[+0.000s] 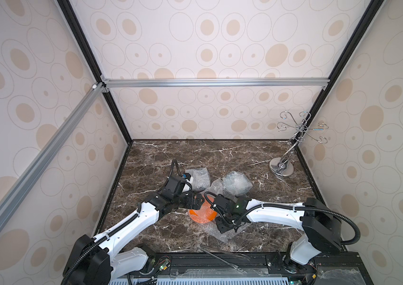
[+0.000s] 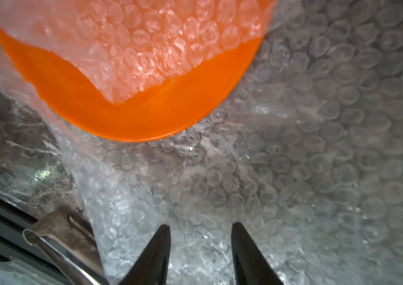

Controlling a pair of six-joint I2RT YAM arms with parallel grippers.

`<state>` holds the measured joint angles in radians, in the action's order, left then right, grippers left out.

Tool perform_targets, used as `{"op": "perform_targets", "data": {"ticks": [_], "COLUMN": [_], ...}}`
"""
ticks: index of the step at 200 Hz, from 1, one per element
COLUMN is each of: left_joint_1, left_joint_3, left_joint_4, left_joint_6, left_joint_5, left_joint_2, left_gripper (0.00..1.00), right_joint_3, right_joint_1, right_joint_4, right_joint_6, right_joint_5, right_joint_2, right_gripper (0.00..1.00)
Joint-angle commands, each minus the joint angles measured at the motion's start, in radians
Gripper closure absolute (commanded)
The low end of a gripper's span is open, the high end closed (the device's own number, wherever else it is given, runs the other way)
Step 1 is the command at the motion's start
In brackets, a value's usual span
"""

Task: Unpack dinner plates from bubble wrap
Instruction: Unwrap the bubble wrap at the center of the board.

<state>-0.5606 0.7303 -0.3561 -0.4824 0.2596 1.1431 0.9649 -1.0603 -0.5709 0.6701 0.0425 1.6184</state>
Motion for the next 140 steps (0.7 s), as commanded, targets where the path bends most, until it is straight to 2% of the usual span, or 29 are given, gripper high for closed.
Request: {"op": "perform_targets", "data": {"ticks": [1,36,87,115,140], "left_joint_1": [0.007,0.008,0.002,-0.002,-0.005], "left_joint_3": [0.034,0.130,0.225,0.245,0.224], "left_joint_4": [-0.011,-0.144,-0.274,-0.267,-0.222], "left_joint_6": [0.009,0.117,0.224,0.235,0.212], "left_joint_5": [-0.014,-0.078,-0.163,-0.159,-0.127], "left_joint_2": [0.003,0.055,0.104,0.122,0.117], "left_gripper": [0.00,0.00,0.01,0.03,0.03], "right_joint_3": [-0.015,-0.027,-0.087,-0.126,-0.091], "right_joint_1": [-0.003,0.030,0.204,0.325,0.365], "right_joint_4": [0.038,0.065,0.095,0.142,0.120], "right_joint_6": [0.030,0.041,0.054,0.083,0.065], "right_joint_5": [0.018,0.058,0.184,0.271,0.285], "right_joint_2": [0.009,-0.032,-0.166,-0.222,-0.191], "right_gripper": [0.56,0.55,0.51,0.44,0.40]}}
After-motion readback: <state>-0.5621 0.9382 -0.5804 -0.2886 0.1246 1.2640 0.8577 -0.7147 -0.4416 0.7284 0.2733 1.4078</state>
